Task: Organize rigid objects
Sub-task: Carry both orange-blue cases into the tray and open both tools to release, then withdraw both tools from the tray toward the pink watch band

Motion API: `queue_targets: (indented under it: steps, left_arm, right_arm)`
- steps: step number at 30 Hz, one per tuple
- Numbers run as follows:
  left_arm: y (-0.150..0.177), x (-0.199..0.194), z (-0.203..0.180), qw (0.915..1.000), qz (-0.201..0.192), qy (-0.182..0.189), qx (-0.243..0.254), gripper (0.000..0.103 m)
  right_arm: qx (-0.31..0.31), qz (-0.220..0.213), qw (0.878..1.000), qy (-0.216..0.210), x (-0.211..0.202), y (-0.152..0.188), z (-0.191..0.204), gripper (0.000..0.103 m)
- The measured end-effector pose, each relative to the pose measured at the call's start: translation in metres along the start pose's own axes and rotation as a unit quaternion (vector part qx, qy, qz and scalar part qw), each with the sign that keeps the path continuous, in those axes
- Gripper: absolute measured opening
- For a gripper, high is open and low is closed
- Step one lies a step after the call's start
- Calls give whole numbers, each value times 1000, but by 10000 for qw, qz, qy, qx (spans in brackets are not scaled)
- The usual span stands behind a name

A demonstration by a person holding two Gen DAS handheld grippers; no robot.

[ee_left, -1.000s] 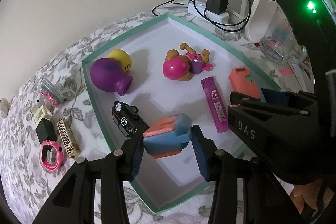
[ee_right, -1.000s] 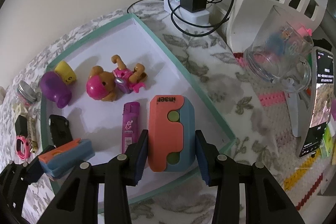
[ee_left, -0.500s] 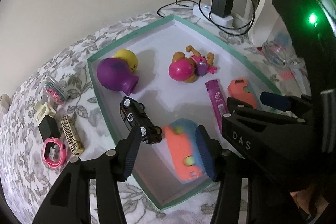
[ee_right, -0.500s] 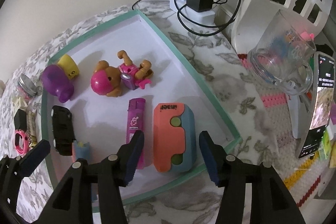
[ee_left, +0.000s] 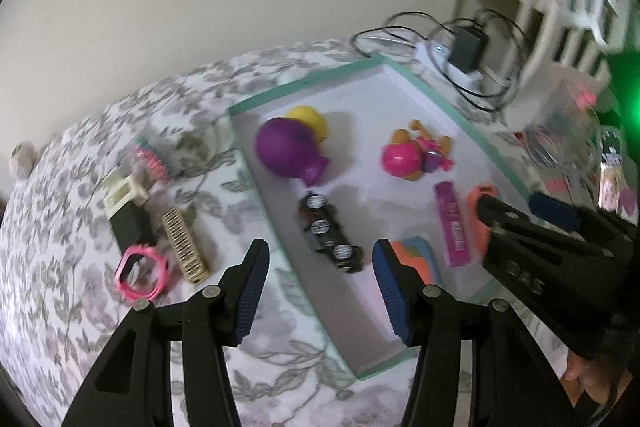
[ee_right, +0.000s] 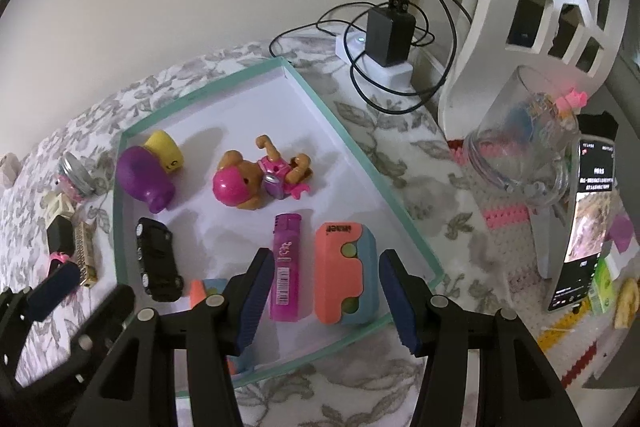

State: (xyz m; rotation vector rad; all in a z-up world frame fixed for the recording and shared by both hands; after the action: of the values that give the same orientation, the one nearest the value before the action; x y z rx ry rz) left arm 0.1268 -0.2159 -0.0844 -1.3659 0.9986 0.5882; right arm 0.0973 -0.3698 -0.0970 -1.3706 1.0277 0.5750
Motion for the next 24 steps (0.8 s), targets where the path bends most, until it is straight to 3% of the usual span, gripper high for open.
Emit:
queue_targets:
  steps: [4,11,17,20,24]
  left_arm:
    - [-2,4,24,9993,57,-193,-322,57]
    - [3,14,56,9945,304,-524,-854,74]
    - [5,17,75,9913,345,-800,-985,75]
    - [5,19,86,9891,364,-874,-1125,93]
    - [5,21,99,9861,406,-902,-1338,93]
  right_arm:
    - [-93,48,9999,-8,0,2,9,58]
    - [-275,137,9995,-59,5,6,24,69]
    - [-304,226,9991,-191,12,12,38,85]
    - [-416,214,9988,-151,13,12,44,92]
    - [-512,183,9984,-125,13,12,51,102]
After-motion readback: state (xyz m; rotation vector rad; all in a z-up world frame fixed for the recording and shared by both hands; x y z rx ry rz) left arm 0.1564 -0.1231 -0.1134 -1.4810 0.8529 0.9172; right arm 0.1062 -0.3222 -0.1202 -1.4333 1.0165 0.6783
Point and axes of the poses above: each gripper's, at about its wrist camera, not at the fingertips, and x roughly the way its jaws point, z to its left, y to its underside, the point moved 8 cm from there along x, roughly the way its jaws point, and after that the axes turned 11 degrees about -x, right-handed, at the moved point
